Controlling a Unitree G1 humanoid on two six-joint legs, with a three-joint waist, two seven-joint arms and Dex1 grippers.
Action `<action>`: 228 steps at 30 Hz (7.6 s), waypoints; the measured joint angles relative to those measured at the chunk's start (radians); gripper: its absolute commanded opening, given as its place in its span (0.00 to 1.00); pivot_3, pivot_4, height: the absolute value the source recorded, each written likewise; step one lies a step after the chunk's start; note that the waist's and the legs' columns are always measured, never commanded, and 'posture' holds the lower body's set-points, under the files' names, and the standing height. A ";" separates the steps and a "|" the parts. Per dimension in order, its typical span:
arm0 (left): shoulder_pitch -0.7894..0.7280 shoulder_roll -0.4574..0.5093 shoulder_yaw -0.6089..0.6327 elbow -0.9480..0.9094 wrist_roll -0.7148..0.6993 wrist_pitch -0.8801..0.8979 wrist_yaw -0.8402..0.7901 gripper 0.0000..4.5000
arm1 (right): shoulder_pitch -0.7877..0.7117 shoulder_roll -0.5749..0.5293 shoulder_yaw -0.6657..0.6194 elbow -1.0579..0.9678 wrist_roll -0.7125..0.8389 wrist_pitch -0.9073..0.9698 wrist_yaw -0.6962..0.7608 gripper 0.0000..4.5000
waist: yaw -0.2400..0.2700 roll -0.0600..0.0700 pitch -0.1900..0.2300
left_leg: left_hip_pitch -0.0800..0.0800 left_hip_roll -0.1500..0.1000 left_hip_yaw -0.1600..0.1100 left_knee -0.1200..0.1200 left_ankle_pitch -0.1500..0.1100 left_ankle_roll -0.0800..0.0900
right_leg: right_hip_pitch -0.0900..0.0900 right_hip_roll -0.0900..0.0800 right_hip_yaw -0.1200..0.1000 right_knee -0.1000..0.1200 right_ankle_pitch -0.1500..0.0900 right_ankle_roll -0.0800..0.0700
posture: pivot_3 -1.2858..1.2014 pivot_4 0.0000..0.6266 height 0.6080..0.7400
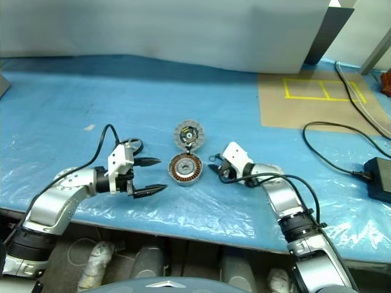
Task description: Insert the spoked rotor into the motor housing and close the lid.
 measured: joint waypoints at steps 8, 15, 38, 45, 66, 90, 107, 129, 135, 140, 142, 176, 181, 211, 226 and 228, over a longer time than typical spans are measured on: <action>0.000 -0.004 -0.001 0.000 0.000 0.000 0.001 1.00 | 0.000 -0.001 -0.001 0.005 -0.003 -0.004 -0.012 0.01 | 0.000 0.000 0.000 | 0.000 0.000 0.000 0.000 0.000 0.000 | 0.000 0.000 0.000 -0.001 0.000 0.000 | 0.52 0.24 1.00; 0.000 -0.004 -0.001 0.000 -0.002 0.002 0.000 1.00 | 0.011 -0.031 -0.011 -0.013 0.004 0.006 0.019 0.05 | 0.005 0.000 0.000 | 0.000 0.000 0.000 -0.001 0.000 0.000 | 0.000 0.000 0.000 -0.002 0.000 0.000 | 0.52 0.24 1.00; -0.013 -0.009 0.009 0.027 -0.010 0.003 0.006 1.00 | -0.347 0.226 0.024 0.557 -0.079 -0.243 -0.019 0.88 | -0.011 0.000 0.000 | 0.000 0.001 0.003 -0.001 0.000 -0.001 | -0.002 0.001 0.001 0.001 0.000 0.000 | 0.52 0.24 1.00; -0.003 -0.001 0.017 0.013 -0.010 0.008 0.017 1.00 | -0.423 0.286 0.031 0.709 -0.117 -0.335 -0.051 0.88 | -0.013 0.000 0.000 | 0.000 0.002 0.003 -0.001 0.000 -0.001 | -0.002 0.001 0.001 0.001 0.000 0.000 | 0.52 0.24 1.00; -0.017 -0.004 0.017 0.015 -0.008 0.011 0.016 1.00 | -0.360 0.223 0.025 0.652 -0.115 -0.382 -0.031 0.22 | 0.002 0.000 -0.001 | 0.001 0.001 0.004 -0.001 0.000 0.000 | 0.000 -0.001 0.001 -0.001 0.000 0.000 | 0.52 0.24 1.00; -0.021 -0.018 0.009 0.027 -0.017 0.012 -0.001 1.00 | 0.002 -0.003 -0.012 -0.306 0.042 0.152 0.093 0.22 | 0.004 -0.001 0.000 | 0.000 0.000 0.007 -0.008 0.000 -0.001 | -0.005 0.001 0.004 -0.004 -0.001 0.002 | 0.52 0.24 1.00; 0.075 -0.002 0.032 -0.052 -0.026 0.024 0.041 1.00 | -0.037 -0.085 0.040 -0.240 0.051 0.118 0.159 0.22 | 0.015 -0.001 0.000 | 0.000 0.000 0.008 -0.009 0.001 -0.001 | -0.006 0.000 0.005 -0.004 -0.001 0.003 | 0.52 0.24 1.00; 0.026 -0.017 0.014 -0.027 -0.023 0.019 0.037 1.00 | 0.023 -0.060 0.009 -0.054 -0.018 -0.017 0.038 0.63 | 0.016 -0.001 0.000 | 0.002 0.000 0.009 -0.005 0.001 -0.001 | -0.004 0.001 0.007 0.000 -0.001 0.002 | 0.52 0.24 1.00; 0.026 -0.018 0.012 -0.021 -0.023 0.018 0.036 1.00 | 0.026 -0.049 0.011 -0.021 -0.015 -0.051 0.044 0.30 | 0.018 -0.001 0.000 | 0.005 0.000 0.009 -0.003 0.000 0.000 | -0.001 0.000 0.007 0.001 -0.001 0.003 | 0.52 0.24 1.00; 0.026 -0.019 0.011 -0.021 -0.023 0.018 0.036 1.00 | 0.026 -0.039 0.012 -0.001 -0.015 -0.066 0.044 0.13 | 0.018 -0.002 -0.001 | 0.008 0.000 0.009 -0.002 -0.001 0.001 | 0.003 0.000 0.007 0.001 -0.001 0.003 | 0.52 0.24 1.00; 0.026 -0.019 0.011 -0.021 -0.023 0.018 0.035 1.00 | 0.026 -0.039 0.012 0.003 -0.015 -0.071 0.046 0.13 | 0.018 -0.002 -0.001 | 0.009 0.000 0.009 -0.003 -0.001 0.001 | 0.003 0.000 0.007 0.000 -0.001 0.003 | 0.52 0.24 1.00; 0.096 -0.016 0.011 -0.035 -0.002 -0.032 0.040 1.00 | -0.188 0.064 0.179 -0.043 0.109 0.136 0.292 0.13 | 0.018 -0.001 0.000 | 0.000 0.001 0.009 -0.003 0.001 -0.001 | -0.005 0.001 0.007 0.001 -0.001 0.003 | 0.52 0.24 1.00; 0.097 -0.017 0.011 -0.037 -0.001 -0.034 0.043 1.00 | -0.188 0.073 0.179 -0.033 0.103 0.128 0.289 0.13 | 0.018 -0.001 0.000 | 0.001 0.001 0.009 -0.003 0.001 -0.001 | -0.005 0.001 0.007 0.001 -0.001 0.003 | 0.52 0.24 1.00; 0.090 -0.031 0.007 -0.012 0.016 -0.052 0.048 1.00 | -0.208 0.077 0.186 0.039 0.039 0.021 0.302 0.13 | 0.016 -0.002 -0.001 | 0.001 0.001 0.009 -0.002 0.001 -0.001 | -0.005 0.001 0.007 0.001 -0.001 0.003 | 0.52 0.24 1.00; 0.084 -0.031 0.005 -0.010 0.016 -0.052 0.048 1.00 | -0.194 0.099 0.201 0.040 0.000 -0.028 0.284 0.59 | 0.014 -0.002 -0.001 | 0.003 0.001 0.009 -0.002 0.000 -0.001 | -0.003 0.000 0.007 0.001 -0.001 0.003 | 0.52 0.24 1.00; 0.084 -0.031 0.005 -0.010 0.016 -0.052 0.048 1.00 | -0.193 0.099 0.198 0.040 -0.004 -0.027 0.275 0.73 | 0.015 -0.002 -0.001 | 0.003 0.001 0.009 -0.002 0.000 -0.001 | -0.003 0.000 0.007 0.001 -0.001 0.003 | 0.52 0.24 1.00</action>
